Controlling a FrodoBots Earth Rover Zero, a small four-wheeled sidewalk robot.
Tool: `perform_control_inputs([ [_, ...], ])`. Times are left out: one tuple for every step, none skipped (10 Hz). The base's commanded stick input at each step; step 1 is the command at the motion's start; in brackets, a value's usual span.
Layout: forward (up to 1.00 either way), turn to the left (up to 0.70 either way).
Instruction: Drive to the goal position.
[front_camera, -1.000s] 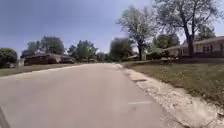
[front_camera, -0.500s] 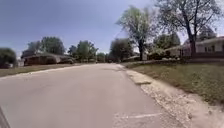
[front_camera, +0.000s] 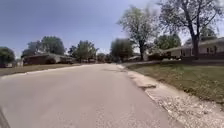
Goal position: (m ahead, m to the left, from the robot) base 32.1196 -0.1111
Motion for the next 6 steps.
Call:
perform_control_inputs([
  [0.70, 0.00],
  [0.70, 0.00],
  [0.70, 0.00],
  [0.70, 0.00],
  [0.70, 0.00],
  [0.70, 0.00],
])
